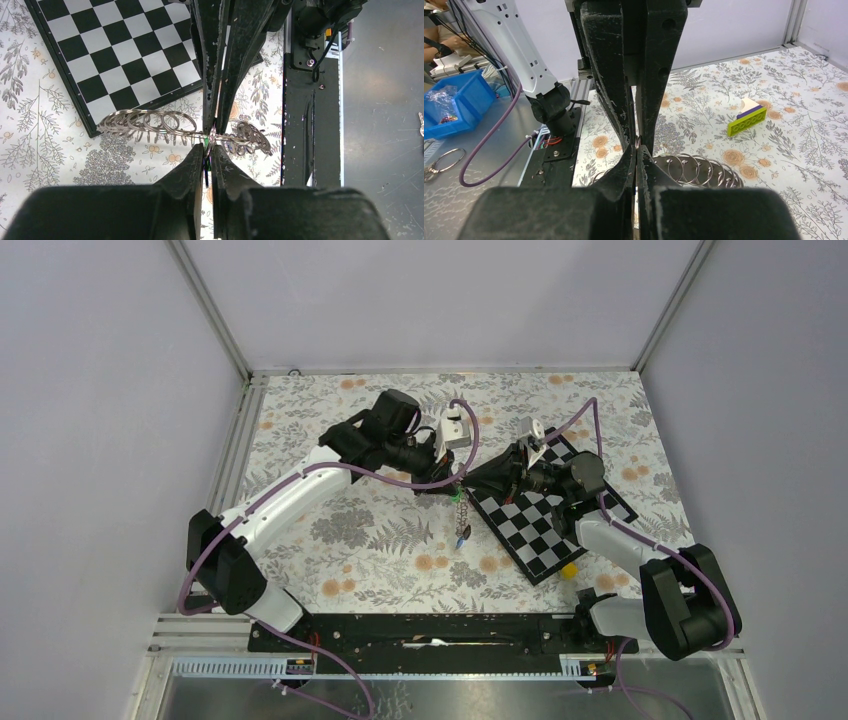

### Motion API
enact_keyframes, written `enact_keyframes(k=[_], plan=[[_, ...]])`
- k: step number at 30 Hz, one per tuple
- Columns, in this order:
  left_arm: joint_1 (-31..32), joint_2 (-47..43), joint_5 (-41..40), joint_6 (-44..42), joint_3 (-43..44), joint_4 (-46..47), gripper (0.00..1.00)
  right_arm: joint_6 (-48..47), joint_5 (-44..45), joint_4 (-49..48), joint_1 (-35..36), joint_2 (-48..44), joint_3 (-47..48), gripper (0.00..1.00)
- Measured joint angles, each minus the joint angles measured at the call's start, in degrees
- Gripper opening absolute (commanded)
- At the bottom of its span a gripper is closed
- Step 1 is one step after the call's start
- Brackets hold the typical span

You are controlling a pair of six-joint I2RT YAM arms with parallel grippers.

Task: Put the keys on the keyring

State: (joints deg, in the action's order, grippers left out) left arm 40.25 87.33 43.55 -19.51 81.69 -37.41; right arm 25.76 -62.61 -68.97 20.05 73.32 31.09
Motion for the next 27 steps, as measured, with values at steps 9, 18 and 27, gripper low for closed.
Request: enact_keyframes(k=[9,18,27], plan=[[-0.02,0.0,0.2,-0.44,-0.48,0.13,0.0,0.0,-0.04,0.5,0.0,0.0,0.0,0.0],[-0.11,0.11,0.76,-0.74,-0.74,0.42,0.0,0.0,-0.07,0.5,0.0,0.0,0.0,0.0],[-0.2,0.9,2.25,-1.46,-1.49,1.03,0.0,0.02,-0.09,0.5,-0.02,0.0,-0.02,0.0]])
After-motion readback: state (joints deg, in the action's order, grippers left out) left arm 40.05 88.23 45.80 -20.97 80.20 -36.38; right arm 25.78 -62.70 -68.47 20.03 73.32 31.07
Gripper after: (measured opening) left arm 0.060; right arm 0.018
